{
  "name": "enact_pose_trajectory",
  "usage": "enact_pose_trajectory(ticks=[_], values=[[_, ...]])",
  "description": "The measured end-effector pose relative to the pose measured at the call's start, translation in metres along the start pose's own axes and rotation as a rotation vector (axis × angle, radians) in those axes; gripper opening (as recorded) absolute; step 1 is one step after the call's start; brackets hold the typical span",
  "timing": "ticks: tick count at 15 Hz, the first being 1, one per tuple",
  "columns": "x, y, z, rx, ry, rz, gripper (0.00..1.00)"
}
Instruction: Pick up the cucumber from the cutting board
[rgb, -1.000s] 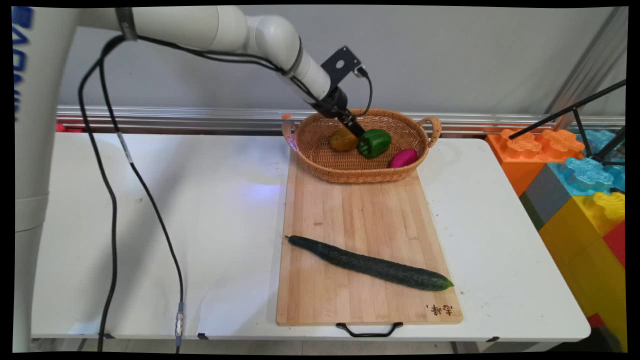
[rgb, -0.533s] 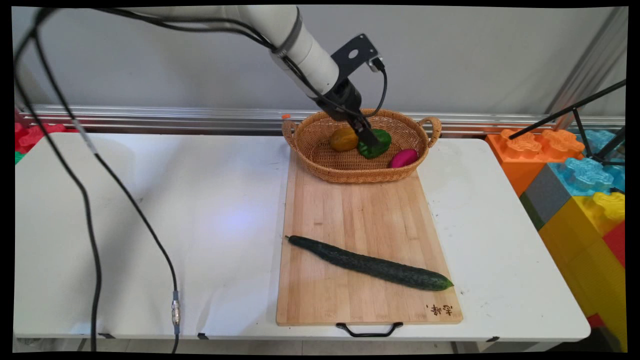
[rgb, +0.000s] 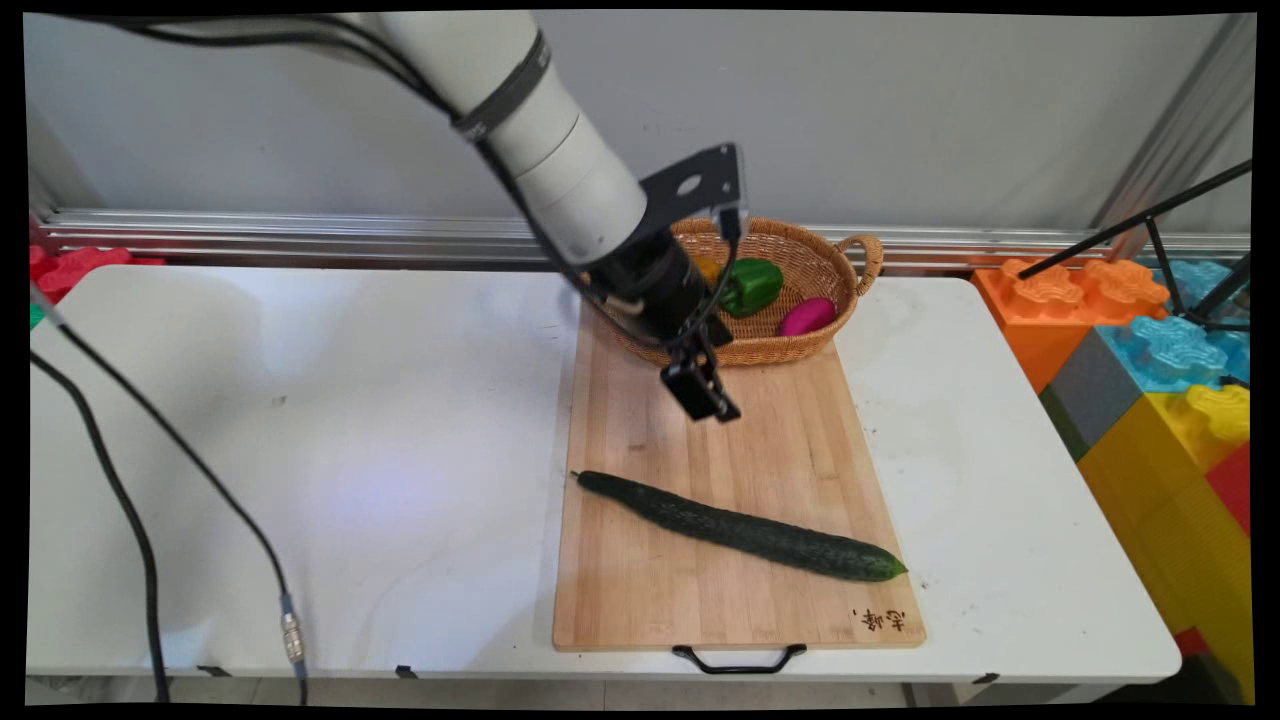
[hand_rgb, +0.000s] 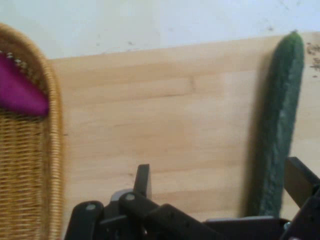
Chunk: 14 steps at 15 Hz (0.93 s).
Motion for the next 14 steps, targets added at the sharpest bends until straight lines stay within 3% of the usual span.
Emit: enact_pose_trajectory(ticks=[3,14], values=[[-0.009,0.024,0.013,-0.012,-0.008,0.057,1.00],[-0.032,0.070,0.083,-0.009,-0.047,0.132,1.00]])
